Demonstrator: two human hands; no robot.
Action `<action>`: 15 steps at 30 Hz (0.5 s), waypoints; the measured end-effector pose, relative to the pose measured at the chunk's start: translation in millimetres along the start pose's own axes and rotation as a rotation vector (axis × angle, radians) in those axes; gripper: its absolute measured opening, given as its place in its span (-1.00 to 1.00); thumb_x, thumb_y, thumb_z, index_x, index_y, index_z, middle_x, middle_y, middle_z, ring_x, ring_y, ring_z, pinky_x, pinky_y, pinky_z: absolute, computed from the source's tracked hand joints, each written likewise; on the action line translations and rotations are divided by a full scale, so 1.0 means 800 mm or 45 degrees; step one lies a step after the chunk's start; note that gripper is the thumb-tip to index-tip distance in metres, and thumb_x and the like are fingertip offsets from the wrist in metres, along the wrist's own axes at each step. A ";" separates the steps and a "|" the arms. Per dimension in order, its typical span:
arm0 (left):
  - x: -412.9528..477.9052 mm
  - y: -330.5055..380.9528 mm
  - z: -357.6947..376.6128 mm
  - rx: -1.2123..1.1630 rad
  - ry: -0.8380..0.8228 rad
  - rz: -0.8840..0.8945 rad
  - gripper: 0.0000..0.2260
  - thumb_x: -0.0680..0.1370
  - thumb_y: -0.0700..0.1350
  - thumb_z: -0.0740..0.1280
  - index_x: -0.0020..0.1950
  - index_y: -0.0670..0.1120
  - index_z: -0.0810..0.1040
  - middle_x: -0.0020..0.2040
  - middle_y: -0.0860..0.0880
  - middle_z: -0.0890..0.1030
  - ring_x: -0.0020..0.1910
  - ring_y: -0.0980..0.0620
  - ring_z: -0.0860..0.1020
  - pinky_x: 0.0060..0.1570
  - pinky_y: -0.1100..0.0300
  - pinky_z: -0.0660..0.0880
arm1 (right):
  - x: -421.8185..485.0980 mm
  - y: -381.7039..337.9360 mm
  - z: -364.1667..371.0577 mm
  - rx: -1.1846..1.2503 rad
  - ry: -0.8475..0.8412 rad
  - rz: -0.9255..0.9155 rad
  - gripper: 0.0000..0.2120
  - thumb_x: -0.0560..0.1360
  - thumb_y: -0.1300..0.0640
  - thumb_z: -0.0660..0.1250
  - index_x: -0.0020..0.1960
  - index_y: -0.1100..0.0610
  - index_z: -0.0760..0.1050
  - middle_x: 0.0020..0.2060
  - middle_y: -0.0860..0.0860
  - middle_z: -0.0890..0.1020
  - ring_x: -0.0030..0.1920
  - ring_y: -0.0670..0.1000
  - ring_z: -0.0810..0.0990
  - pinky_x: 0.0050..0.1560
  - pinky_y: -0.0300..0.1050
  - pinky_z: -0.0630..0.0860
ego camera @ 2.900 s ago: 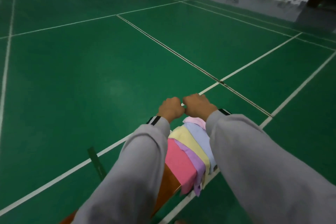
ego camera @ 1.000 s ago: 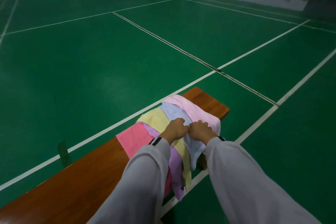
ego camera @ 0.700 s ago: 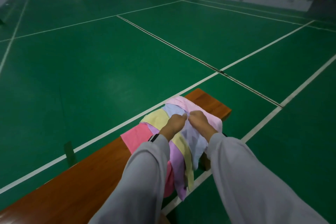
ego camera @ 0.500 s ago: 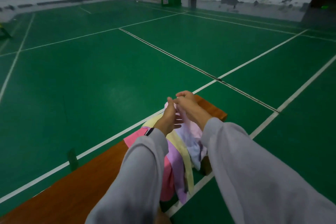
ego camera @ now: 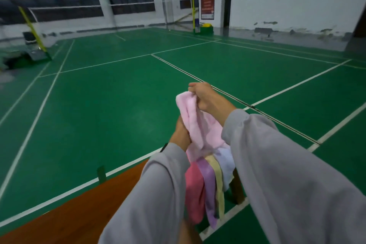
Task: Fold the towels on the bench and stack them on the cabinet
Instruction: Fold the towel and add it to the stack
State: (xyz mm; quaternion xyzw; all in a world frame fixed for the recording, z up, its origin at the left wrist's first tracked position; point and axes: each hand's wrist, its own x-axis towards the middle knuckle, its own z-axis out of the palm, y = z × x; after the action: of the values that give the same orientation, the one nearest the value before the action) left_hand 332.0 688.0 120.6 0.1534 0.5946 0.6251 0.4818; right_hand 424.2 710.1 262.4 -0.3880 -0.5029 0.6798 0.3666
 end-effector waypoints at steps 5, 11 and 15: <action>-0.097 0.099 -0.047 0.109 0.154 0.396 -0.44 0.36 -0.03 0.38 0.36 -0.09 0.53 0.18 -0.16 0.64 0.04 -0.05 0.62 0.17 -0.02 0.60 | -0.006 0.025 0.021 -0.310 -0.018 0.001 -0.52 0.43 0.10 0.45 0.24 0.32 0.43 0.04 0.21 0.61 -0.02 0.11 0.67 0.09 0.10 0.65; -0.146 0.149 -0.081 0.734 -0.027 0.715 -0.22 0.56 -0.31 0.34 0.66 -0.12 -0.03 0.41 -0.23 0.43 0.34 -0.14 0.50 0.26 0.08 0.47 | -0.020 0.032 0.089 -0.452 -0.343 0.174 -0.18 0.23 -0.42 0.49 0.31 0.08 0.56 0.16 0.09 0.70 0.10 0.11 0.71 0.25 0.11 0.60; -0.151 0.152 -0.137 0.719 0.093 0.495 -0.20 0.49 -0.12 0.50 0.59 -0.25 0.13 0.28 -0.17 0.54 0.12 -0.09 0.60 0.00 0.09 0.58 | -0.034 0.029 0.114 -0.739 -0.087 -0.026 -0.60 0.48 0.06 0.45 0.20 0.29 0.54 0.08 0.15 0.67 0.04 0.15 0.68 0.05 -0.03 0.63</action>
State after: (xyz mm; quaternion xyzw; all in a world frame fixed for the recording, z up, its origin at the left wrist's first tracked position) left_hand 256.2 548.5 247.8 0.3687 0.7206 0.5212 0.2705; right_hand 351.4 644.0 261.8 -0.4485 -0.6924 0.5164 0.2297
